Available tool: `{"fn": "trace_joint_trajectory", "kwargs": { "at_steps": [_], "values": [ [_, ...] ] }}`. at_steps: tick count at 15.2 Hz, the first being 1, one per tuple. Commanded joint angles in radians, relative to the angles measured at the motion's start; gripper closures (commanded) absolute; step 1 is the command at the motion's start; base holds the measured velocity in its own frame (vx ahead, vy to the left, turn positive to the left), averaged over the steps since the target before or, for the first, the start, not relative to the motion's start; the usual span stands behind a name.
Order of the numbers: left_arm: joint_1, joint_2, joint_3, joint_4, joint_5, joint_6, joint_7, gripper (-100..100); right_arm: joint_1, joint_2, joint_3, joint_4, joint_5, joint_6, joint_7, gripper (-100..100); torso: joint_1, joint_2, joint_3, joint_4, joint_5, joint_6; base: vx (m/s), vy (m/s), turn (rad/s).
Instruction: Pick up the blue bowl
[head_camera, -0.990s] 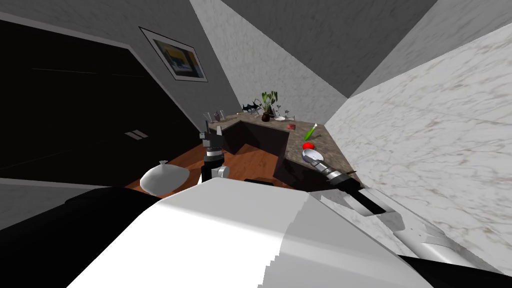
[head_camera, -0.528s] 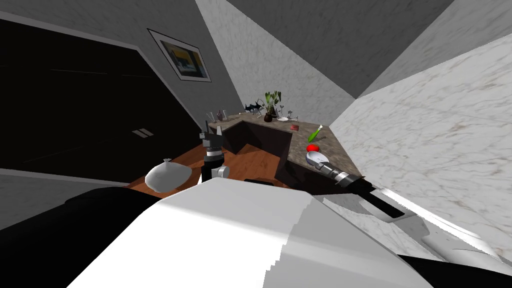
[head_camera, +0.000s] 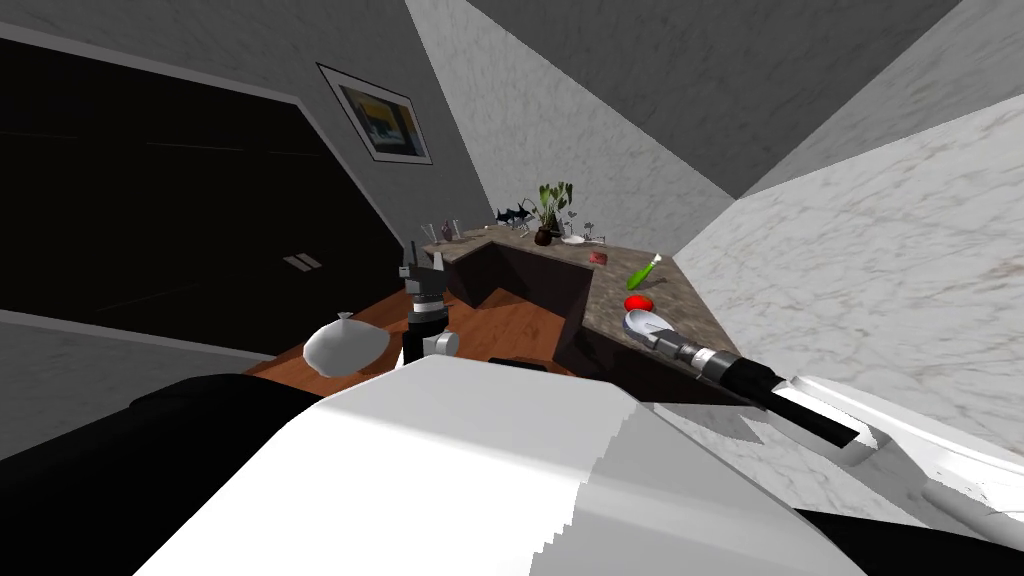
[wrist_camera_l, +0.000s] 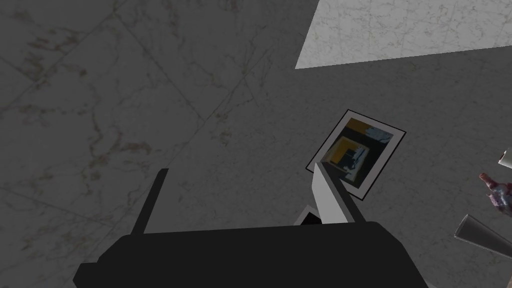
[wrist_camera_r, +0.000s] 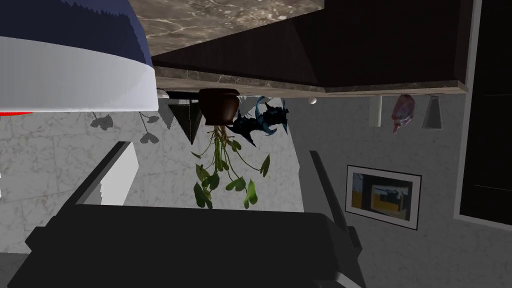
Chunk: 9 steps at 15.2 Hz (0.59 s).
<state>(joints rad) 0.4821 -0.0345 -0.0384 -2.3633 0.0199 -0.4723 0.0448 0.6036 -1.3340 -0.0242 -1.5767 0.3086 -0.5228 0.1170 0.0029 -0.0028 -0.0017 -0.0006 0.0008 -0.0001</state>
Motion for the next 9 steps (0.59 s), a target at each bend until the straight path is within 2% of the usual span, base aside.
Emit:
{"fn": "trace_joint_trajectory", "kwargs": {
  "at_steps": [1, 3, 4, 9],
  "values": [
    [0.000, 0.000, 0.000, 0.000, 0.000, 0.000, 0.000, 0, 0.013, -0.050, 0.016, 0.036, 0.028, -0.011, 0.014, -100, 0.000, 0.000, 0.000, 0.000, 0.000, 0.000, 0.030, 0.035, 0.066],
    [0.000, 0.000, 0.000, 0.000, 0.000, 0.000, 0.000, 0, 0.013, -0.069, 0.016, 0.036, 0.028, -0.011, 0.014, -100, 0.000, 0.000, 0.000, 0.000, 0.000, 0.000, 0.032, 0.034, 0.062],
    [0.000, 0.000, 0.000, 0.000, 0.000, 0.000, 0.000, 0, 0.029, -0.105, 0.029, 0.062, 0.051, -0.020, 0.027, -100, 0.000, 0.000, 0.000, 0.000, 0.000, 0.000, 0.032, 0.034, 0.093],
    [0.000, 0.000, 0.000, 0.000, 0.000, 0.000, 0.000, 0, 0.064, -0.207, 0.059, 0.109, 0.098, -0.038, 0.051, -100, 0.000, -0.001, -0.001, 0.000, 0.000, 0.000, 0.048, 0.037, 0.100]
  ]
}}
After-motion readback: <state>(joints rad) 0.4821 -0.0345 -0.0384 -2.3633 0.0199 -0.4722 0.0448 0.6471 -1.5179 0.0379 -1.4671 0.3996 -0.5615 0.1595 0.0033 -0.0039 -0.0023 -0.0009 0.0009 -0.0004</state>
